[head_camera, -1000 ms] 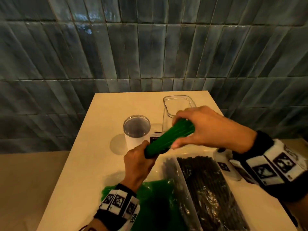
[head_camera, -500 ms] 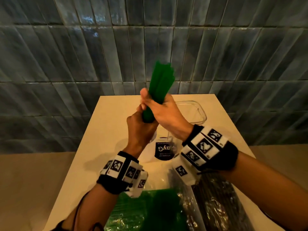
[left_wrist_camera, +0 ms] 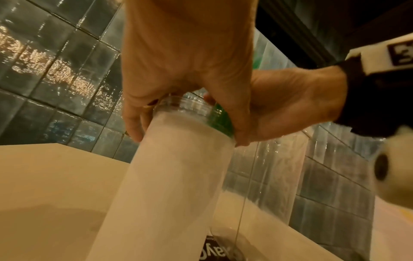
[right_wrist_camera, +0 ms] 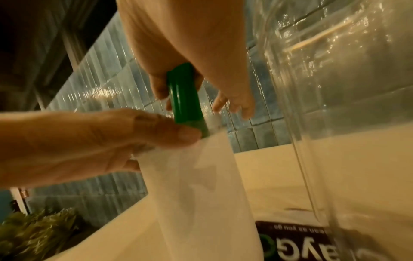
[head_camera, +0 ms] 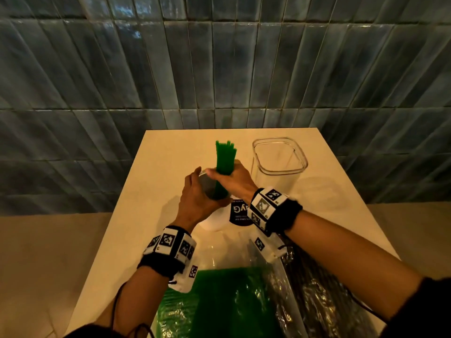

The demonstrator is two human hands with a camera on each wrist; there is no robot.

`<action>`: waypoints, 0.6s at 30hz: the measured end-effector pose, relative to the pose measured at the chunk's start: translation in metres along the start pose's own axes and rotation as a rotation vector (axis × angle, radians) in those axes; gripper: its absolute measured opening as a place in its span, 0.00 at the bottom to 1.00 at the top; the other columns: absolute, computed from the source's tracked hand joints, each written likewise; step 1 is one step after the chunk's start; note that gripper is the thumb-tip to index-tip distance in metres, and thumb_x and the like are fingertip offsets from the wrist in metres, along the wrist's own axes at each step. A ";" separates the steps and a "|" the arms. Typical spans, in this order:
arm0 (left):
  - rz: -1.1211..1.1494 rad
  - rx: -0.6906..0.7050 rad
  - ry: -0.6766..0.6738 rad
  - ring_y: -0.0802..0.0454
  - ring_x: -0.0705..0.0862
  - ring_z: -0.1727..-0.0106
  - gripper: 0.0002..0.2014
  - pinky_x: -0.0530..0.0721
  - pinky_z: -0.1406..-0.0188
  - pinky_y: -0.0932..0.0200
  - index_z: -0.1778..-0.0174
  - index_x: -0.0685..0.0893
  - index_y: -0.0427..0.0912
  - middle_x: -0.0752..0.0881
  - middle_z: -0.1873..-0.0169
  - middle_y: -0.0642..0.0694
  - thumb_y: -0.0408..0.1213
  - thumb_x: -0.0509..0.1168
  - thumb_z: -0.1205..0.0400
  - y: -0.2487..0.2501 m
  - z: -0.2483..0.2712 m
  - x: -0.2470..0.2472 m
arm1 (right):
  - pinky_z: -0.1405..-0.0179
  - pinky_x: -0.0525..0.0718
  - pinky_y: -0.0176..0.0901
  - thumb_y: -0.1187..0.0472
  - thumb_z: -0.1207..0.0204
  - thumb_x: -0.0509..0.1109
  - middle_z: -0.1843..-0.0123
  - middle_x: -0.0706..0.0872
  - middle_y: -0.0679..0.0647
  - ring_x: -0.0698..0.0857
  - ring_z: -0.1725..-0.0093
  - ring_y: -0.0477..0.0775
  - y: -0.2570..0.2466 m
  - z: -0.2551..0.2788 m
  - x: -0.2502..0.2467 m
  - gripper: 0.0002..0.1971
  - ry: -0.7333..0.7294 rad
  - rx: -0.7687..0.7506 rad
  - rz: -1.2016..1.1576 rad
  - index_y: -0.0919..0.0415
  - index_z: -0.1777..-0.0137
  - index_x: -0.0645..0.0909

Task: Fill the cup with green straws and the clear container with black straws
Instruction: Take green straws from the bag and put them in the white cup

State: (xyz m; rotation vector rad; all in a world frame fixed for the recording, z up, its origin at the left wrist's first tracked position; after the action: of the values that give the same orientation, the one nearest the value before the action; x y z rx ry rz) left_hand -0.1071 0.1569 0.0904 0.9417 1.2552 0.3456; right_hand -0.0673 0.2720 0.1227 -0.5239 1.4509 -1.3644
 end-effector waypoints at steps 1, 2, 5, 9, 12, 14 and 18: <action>0.002 0.020 0.003 0.44 0.69 0.27 0.57 0.73 0.35 0.55 0.20 0.55 0.40 0.64 0.24 0.42 0.48 0.82 0.39 0.001 -0.001 0.001 | 0.40 0.80 0.42 0.51 0.30 0.77 0.38 0.83 0.54 0.81 0.41 0.53 0.008 0.000 0.002 0.27 0.001 0.022 0.031 0.62 0.34 0.76; 0.002 0.035 0.005 0.44 0.69 0.27 0.56 0.72 0.34 0.55 0.20 0.56 0.41 0.64 0.24 0.42 0.47 0.82 0.39 0.001 0.000 0.002 | 0.37 0.79 0.42 0.53 0.31 0.78 0.35 0.82 0.57 0.82 0.38 0.55 0.015 0.000 0.004 0.28 -0.002 0.045 0.057 0.62 0.33 0.76; 0.003 0.047 0.004 0.45 0.67 0.25 0.55 0.70 0.32 0.55 0.20 0.56 0.41 0.63 0.23 0.42 0.46 0.82 0.38 -0.002 -0.001 0.004 | 0.42 0.76 0.36 0.54 0.34 0.80 0.32 0.80 0.57 0.80 0.35 0.56 0.022 0.009 0.005 0.33 -0.042 0.078 0.057 0.60 0.30 0.73; -0.054 0.060 -0.046 0.50 0.58 0.21 0.61 0.63 0.28 0.59 0.18 0.56 0.46 0.54 0.19 0.47 0.61 0.79 0.44 -0.008 -0.003 0.006 | 0.35 0.69 0.38 0.48 0.37 0.81 0.23 0.72 0.54 0.72 0.26 0.55 0.015 0.028 -0.012 0.46 -0.094 0.020 0.138 0.57 0.22 0.63; -0.050 0.075 -0.045 0.50 0.54 0.19 0.64 0.60 0.23 0.54 0.18 0.52 0.48 0.47 0.17 0.48 0.59 0.81 0.45 -0.009 0.006 0.002 | 0.28 0.67 0.43 0.46 0.39 0.81 0.20 0.67 0.52 0.68 0.23 0.54 0.024 0.054 -0.036 0.51 -0.092 -0.017 0.223 0.54 0.19 0.58; 0.033 0.058 0.007 0.47 0.59 0.20 0.67 0.62 0.23 0.52 0.18 0.47 0.46 0.53 0.18 0.44 0.54 0.83 0.46 -0.013 0.015 -0.006 | 0.37 0.74 0.35 0.48 0.36 0.80 0.26 0.76 0.52 0.77 0.32 0.49 0.044 0.074 -0.055 0.41 -0.061 -0.009 0.195 0.54 0.23 0.67; 0.114 -0.085 0.108 0.43 0.58 0.20 0.66 0.60 0.21 0.44 0.18 0.41 0.44 0.56 0.19 0.40 0.50 0.82 0.41 -0.036 0.046 -0.014 | 0.45 0.80 0.38 0.47 0.26 0.72 0.38 0.83 0.53 0.81 0.44 0.49 0.124 0.108 -0.079 0.24 -0.107 0.239 0.440 0.57 0.35 0.77</action>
State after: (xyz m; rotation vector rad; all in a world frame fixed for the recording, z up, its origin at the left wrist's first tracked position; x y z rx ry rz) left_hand -0.0790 0.1070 0.0728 0.9339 1.2772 0.5413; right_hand 0.0961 0.3208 0.0586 -0.1091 1.2061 -1.1161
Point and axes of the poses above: each hand's wrist, its own z-axis away from the middle knuckle, its own x-axis out of the palm, y = z × x, the point moved 9 cm from there along -z, towards the middle knuckle
